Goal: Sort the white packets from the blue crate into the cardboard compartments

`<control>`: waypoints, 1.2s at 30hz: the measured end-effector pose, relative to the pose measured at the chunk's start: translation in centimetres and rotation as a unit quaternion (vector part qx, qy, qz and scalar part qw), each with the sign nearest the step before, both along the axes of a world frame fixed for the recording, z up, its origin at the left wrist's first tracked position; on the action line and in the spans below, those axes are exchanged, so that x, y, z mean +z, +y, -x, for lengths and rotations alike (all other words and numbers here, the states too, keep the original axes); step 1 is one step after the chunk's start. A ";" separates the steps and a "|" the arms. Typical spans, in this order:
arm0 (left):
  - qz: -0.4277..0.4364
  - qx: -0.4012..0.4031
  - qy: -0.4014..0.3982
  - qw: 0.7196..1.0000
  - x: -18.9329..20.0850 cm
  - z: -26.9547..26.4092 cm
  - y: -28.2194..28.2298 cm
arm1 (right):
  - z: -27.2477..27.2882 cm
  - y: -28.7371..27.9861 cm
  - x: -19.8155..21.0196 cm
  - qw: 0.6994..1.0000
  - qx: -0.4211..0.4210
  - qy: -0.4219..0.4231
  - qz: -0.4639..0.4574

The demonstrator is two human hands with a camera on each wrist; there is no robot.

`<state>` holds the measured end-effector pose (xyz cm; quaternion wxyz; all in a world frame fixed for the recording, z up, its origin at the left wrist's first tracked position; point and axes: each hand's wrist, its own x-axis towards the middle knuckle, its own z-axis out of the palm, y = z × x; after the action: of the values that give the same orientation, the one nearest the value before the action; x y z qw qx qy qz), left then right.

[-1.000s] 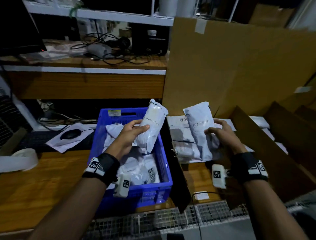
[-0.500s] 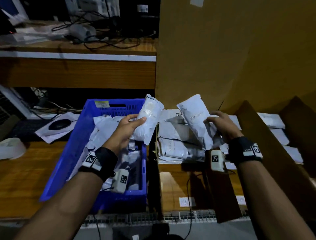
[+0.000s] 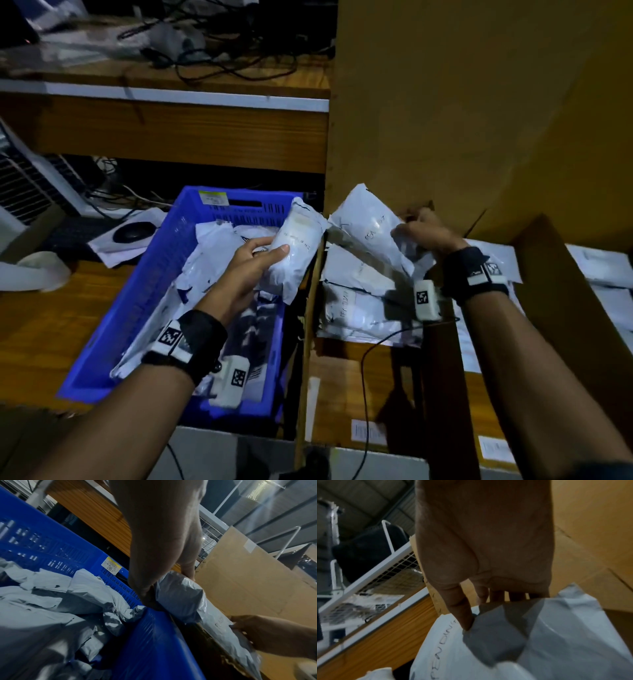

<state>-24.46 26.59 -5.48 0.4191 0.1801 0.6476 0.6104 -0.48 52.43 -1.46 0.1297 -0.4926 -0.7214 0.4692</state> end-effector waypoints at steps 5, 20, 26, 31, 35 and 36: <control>0.003 0.013 -0.018 1.000 -0.1 0.3 0.0 | 3.9 4.6 0.4 0.989 0.121 -0.079 -0.019; 0.011 0.021 -0.016 1.000 -1.2 1.4 0.4 | 9.3 3.7 -10.1 0.898 0.135 -0.184 -0.376; 0.008 -0.003 0.027 1.000 -0.4 1.6 -0.3 | 9.5 3.7 -10.6 0.896 0.220 -0.211 -0.322; -0.051 -0.022 0.006 0.998 1.1 1.3 -2.1 | 8.9 0.7 -4.2 0.949 0.155 -0.039 -0.271; -0.099 -0.061 0.021 0.993 2.5 0.3 -3.9 | 6.9 -6.4 1.4 0.983 0.079 0.166 -0.018; -0.109 -0.071 0.028 0.991 3.0 -0.2 -4.3 | 6.2 -8.4 2.4 0.977 0.075 0.196 0.045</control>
<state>-24.27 22.25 -2.51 0.4212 0.2872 0.5741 0.6407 -6.68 44.07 0.95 0.2107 -0.3406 -0.6951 0.5970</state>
